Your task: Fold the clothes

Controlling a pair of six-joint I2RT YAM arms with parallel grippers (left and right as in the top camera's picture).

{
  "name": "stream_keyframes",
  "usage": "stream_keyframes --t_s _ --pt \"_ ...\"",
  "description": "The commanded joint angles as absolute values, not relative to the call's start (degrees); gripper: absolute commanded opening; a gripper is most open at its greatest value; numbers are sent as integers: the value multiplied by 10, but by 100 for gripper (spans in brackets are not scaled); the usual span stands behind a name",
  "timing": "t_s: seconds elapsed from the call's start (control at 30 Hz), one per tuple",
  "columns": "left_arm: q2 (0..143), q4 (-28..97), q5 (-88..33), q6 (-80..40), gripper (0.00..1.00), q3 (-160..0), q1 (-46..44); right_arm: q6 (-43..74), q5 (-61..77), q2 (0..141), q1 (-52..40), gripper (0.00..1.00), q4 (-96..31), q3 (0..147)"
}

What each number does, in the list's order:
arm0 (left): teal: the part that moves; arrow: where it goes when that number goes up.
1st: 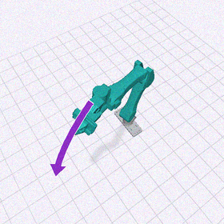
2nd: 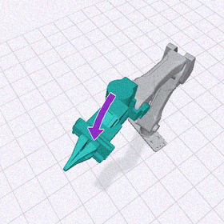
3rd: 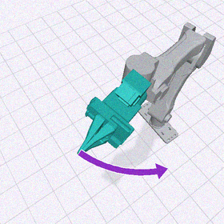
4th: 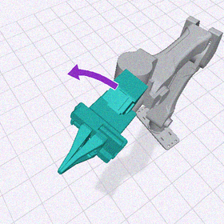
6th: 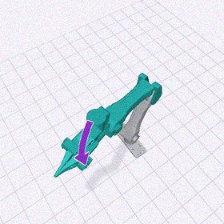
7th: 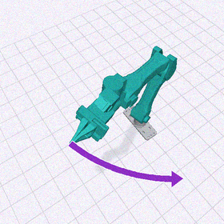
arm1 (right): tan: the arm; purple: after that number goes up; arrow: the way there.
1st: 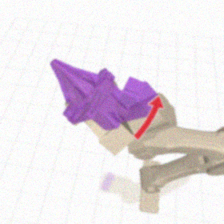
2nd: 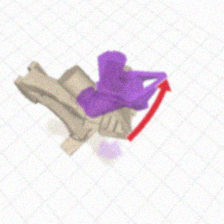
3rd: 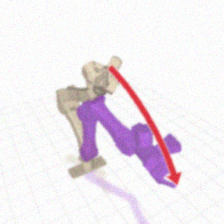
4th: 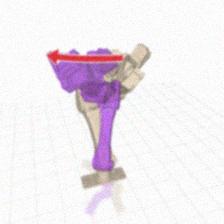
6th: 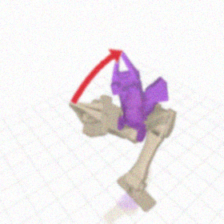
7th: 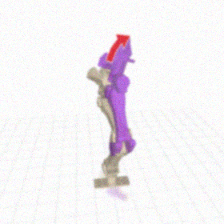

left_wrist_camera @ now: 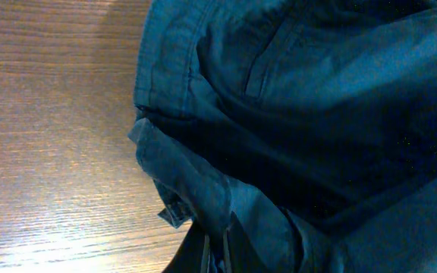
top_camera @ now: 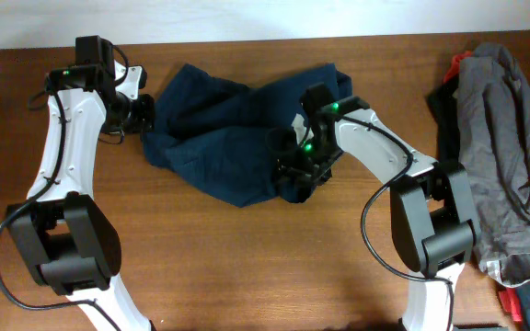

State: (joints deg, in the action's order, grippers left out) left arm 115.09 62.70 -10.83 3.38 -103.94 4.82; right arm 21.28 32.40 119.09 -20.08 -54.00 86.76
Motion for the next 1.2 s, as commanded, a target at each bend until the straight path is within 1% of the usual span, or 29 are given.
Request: stream_keyframes --t_s 0.0,0.17,0.23,0.27,0.43,0.7,0.83,1.07,1.1,1.17 --pt "1141 626 -107 34 1 -1052 48 254 343 1186 -198 59 -502 836" --pt "1141 626 -107 34 1 -1052 48 248 360 1186 -198 57 -448 827" --pt "1141 626 -107 34 1 -1052 48 238 381 1185 -198 54 -437 827" --pt "1141 626 -107 34 0 -1052 48 238 386 1184 -198 54 -434 828" --pt "1141 626 -107 34 1 -1052 48 232 386 1176 -185 51 -433 836" --pt "1141 626 -107 34 1 -1052 48 232 386 1164 -150 50 -423 837" --pt "1141 626 -107 34 1 -1052 48 238 385 1165 -158 50 -411 837" --pt "1141 626 -107 34 1 -1052 47 284 366 1165 -178 50 -375 837" --pt "1141 626 -107 34 1 -1052 48 284 366 1165 -178 50 -373 837" --pt "1141 626 -107 34 1 -1052 48 284 366 1165 -177 45 -366 837"
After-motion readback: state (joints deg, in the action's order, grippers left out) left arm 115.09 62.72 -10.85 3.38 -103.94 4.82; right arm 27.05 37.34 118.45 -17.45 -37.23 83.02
